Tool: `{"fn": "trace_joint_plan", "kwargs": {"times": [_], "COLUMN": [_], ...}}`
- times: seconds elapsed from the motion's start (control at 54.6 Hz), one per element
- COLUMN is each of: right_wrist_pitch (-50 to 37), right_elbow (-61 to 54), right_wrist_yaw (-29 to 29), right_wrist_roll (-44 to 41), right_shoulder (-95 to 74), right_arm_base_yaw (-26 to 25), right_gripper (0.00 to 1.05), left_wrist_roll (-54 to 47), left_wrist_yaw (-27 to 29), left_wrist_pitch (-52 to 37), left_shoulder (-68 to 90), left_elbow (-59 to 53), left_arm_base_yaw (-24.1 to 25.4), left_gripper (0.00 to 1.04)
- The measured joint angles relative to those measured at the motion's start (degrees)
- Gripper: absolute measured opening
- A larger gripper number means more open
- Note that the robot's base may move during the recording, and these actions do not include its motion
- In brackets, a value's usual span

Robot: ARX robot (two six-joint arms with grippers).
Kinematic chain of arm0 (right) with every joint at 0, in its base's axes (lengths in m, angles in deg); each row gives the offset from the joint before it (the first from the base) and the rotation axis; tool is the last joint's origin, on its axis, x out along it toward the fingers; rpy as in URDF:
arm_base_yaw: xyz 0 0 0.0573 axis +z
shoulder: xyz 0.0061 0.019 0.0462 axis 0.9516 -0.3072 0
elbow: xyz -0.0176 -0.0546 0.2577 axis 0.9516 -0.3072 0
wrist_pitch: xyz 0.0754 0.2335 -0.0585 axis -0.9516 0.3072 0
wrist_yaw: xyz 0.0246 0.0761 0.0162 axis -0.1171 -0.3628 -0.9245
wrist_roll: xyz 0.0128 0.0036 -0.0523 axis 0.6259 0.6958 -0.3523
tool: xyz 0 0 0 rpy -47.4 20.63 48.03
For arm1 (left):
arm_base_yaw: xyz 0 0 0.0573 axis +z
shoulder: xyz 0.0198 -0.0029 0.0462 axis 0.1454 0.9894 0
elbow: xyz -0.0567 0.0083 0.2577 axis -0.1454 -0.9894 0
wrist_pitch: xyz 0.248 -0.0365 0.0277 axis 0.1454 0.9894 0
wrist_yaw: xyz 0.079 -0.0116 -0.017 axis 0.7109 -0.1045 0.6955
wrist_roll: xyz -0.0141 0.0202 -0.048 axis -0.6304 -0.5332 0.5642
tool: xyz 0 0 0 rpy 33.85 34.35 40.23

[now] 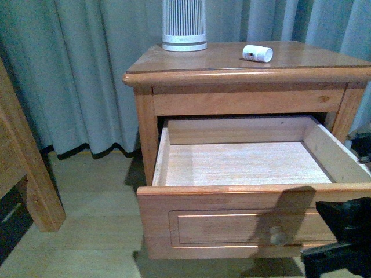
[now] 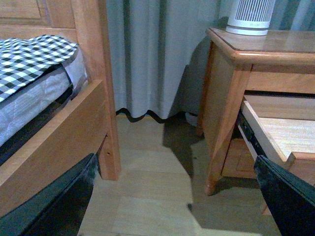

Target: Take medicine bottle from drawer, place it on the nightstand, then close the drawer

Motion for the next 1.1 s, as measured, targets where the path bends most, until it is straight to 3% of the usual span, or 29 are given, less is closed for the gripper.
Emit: {"fn": "trace_joint_plan", "kwargs": {"times": [0.11, 0.275, 0.897, 1.098], "right_wrist_pitch": [-8.07, -10.14, -2.58, -0.63], "right_elbow": [3.41, 11.74, 38.38, 46.07], "right_wrist_yaw": [0.59, 1.36, 1.11, -1.36], "right_wrist_roll": [-2.69, -7.32, -18.69, -22.34], "right_shoulder": [-11.74, -24.76, -38.73, -40.79], "right_arm_base_yaw": [-1.49, -4.92, -11.56, -13.25], "right_gripper": [0.03, 0.03, 0.03, 0.03], "left_wrist_roll": [0.00, 0.00, 0.00, 0.00], "left_wrist_yaw": [0.00, 0.00, 0.00, 0.00], "left_wrist_pitch": [0.00, 0.00, 0.00, 0.00], "left_shoulder": [0.00, 0.00, 0.00, 0.00], "left_elbow": [0.00, 0.00, 0.00, 0.00], "left_arm_base_yaw": [0.00, 0.00, 0.00, 0.00], "left_gripper": [0.98, 0.98, 0.98, 0.98]}}
